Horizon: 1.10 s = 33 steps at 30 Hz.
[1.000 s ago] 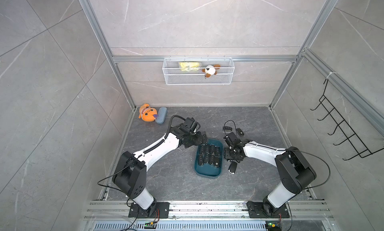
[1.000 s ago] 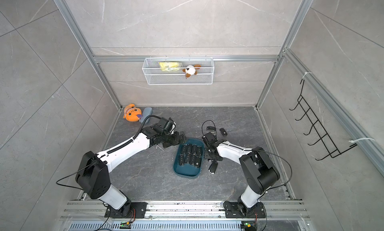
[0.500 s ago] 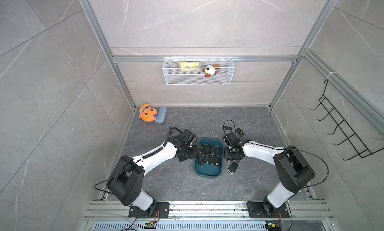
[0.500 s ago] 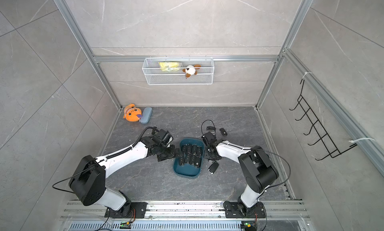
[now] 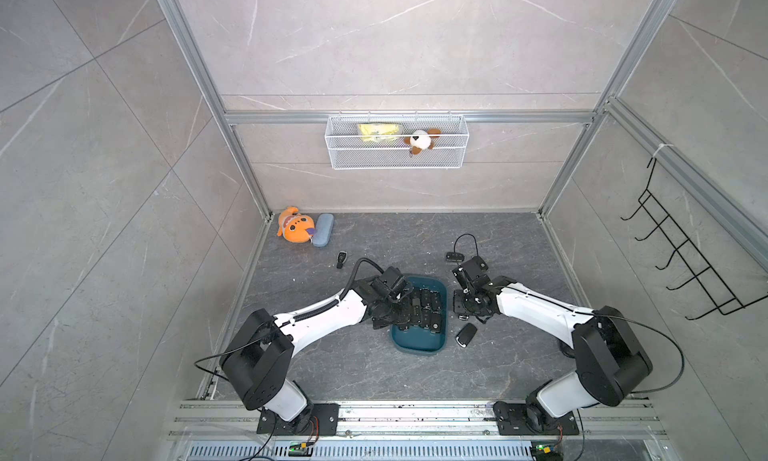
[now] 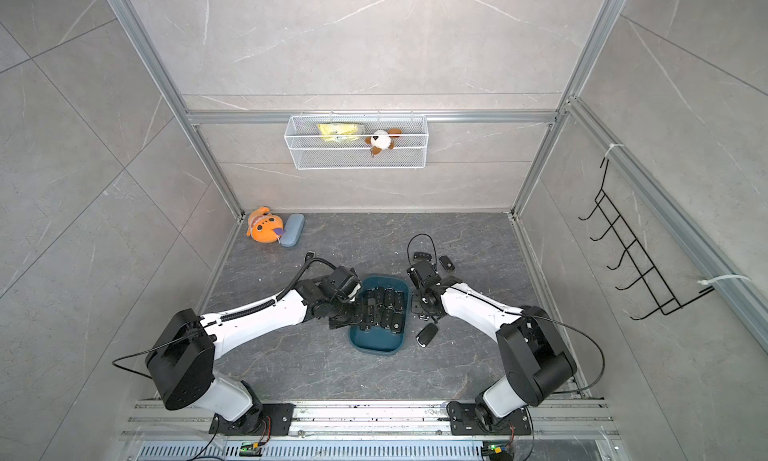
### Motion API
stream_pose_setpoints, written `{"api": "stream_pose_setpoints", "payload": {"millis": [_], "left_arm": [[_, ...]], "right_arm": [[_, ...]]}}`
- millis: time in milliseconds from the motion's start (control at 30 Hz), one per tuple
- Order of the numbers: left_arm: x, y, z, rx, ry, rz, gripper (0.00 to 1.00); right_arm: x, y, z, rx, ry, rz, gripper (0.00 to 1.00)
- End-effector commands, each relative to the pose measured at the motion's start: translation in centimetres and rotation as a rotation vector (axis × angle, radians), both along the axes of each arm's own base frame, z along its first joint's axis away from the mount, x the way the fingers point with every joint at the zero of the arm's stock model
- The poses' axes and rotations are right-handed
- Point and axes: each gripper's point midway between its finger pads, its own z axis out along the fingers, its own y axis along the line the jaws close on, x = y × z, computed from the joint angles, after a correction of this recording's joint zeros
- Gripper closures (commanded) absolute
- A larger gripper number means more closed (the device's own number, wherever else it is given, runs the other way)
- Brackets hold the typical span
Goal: Place the car key into the storage box
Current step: Pick up the car key from the center of the board, then adjust the storage box at the center of the board, then place the car key in the storage box.
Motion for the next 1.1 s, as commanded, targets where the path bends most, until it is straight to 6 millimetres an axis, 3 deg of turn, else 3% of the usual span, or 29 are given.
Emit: {"api": "stream_pose_setpoints", "payload": {"millis": [0, 533, 800, 1067], "left_arm": [[0.8, -2.3, 1.5, -0.054, -0.032, -0.01, 0.0], [2.0, -4.8, 2.8, -0.1, -0.072, -0.064, 0.0], [3.2, -1.4, 4.9, -0.063, -0.155, 0.008, 0.0], [4.7, 3.1, 7.3, -0.074, -0.219, 0.104, 0.0]], "right_arm": [[-0.7, -0.8, 1.7, -0.01, -0.011, -0.017, 0.62], [-2.4, 1.2, 6.6, 0.16, -0.027, 0.023, 0.61], [-3.8, 4.3, 6.6, 0.178, 0.014, 0.047, 0.61], [-6.2, 7.3, 4.1, 0.134, 0.153, 0.059, 0.61]]}}
